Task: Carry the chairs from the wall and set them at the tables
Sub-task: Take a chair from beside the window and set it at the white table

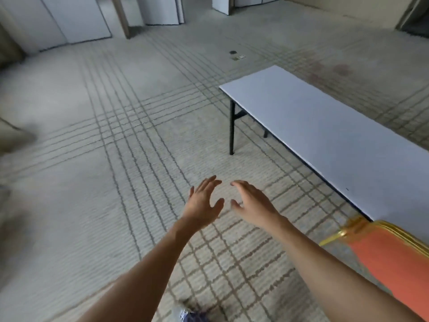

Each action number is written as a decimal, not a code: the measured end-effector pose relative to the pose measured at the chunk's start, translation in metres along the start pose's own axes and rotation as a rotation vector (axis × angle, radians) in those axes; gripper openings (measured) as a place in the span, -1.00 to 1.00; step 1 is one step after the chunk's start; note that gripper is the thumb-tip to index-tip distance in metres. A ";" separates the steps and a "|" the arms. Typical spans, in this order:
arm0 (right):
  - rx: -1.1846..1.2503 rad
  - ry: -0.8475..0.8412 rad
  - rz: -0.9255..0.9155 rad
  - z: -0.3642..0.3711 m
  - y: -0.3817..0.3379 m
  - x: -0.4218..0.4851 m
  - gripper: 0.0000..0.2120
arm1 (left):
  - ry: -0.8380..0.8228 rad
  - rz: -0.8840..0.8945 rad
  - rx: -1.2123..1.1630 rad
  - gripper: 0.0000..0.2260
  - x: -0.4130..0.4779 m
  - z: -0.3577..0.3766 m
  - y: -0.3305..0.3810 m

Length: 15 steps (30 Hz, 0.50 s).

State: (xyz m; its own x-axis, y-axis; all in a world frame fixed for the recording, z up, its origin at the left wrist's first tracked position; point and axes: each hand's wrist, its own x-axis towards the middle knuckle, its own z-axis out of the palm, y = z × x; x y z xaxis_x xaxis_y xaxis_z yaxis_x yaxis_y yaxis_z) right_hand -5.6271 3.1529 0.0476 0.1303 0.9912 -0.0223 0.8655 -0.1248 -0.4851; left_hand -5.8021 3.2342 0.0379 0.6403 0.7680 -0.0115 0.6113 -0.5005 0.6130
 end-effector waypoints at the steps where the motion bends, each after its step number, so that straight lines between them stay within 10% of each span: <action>1: 0.008 -0.024 -0.036 0.015 -0.027 0.019 -0.47 | 0.054 -0.039 -0.016 -0.50 -0.009 -0.022 -0.029; 15: 0.046 -0.327 -0.513 0.179 -0.354 0.210 -0.55 | 0.452 -0.554 0.000 -0.58 -0.148 -0.224 -0.297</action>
State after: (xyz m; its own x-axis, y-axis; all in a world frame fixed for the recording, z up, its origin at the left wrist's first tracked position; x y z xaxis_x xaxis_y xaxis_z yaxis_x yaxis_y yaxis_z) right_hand -5.9931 3.4133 0.0579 -0.4588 0.8877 -0.0394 0.7562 0.3668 -0.5419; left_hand -6.1827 3.3593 0.0347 -0.0196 0.9998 0.0075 0.7912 0.0109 0.6115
